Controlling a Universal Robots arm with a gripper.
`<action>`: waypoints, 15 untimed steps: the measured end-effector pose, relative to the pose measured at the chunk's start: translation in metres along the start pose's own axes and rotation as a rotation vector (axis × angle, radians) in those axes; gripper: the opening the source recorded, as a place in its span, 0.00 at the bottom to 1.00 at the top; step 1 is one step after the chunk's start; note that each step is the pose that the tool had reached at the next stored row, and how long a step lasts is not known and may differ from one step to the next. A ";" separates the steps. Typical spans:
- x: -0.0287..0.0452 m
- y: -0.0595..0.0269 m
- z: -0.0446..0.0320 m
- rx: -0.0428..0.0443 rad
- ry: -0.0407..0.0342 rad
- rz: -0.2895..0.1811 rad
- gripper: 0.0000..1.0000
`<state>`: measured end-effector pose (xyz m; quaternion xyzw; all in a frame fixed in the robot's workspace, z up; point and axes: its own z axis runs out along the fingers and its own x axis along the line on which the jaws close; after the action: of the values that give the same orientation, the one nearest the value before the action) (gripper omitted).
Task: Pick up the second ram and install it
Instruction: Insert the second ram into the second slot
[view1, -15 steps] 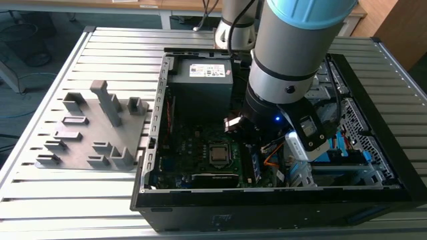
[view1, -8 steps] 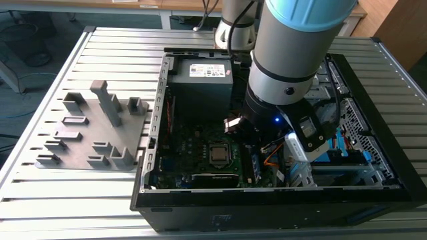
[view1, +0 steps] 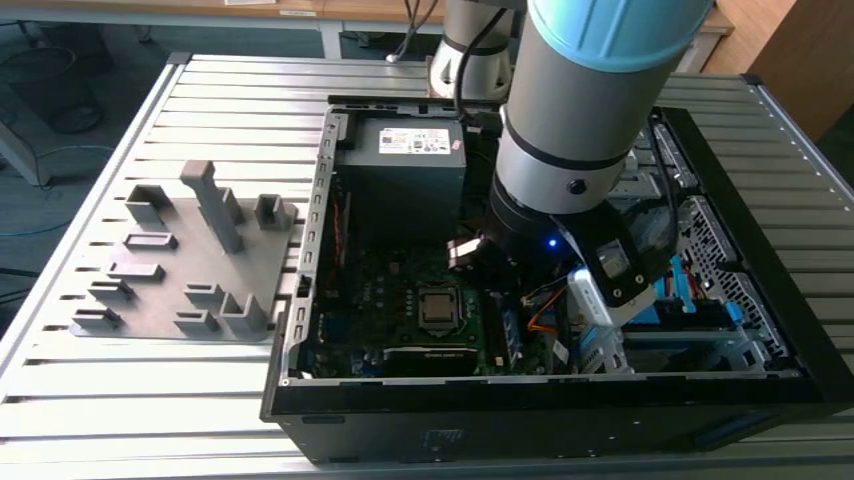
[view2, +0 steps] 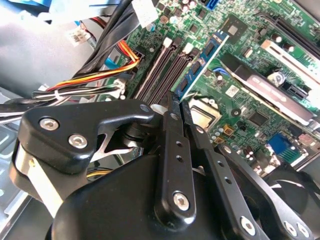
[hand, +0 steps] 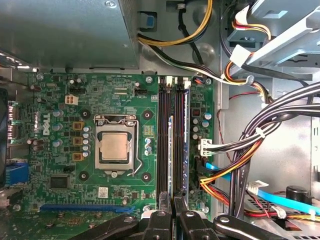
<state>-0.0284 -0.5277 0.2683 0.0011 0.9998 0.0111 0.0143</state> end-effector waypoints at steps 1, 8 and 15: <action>0.0000 0.0000 0.0005 0.0001 0.0001 0.000 0.14; 0.0001 -0.0001 0.0038 0.0001 0.0001 0.000 0.14; 0.0002 0.0000 0.0080 0.0000 0.0000 0.000 0.14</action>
<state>-0.0283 -0.5275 0.2603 0.0011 0.9998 0.0111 0.0143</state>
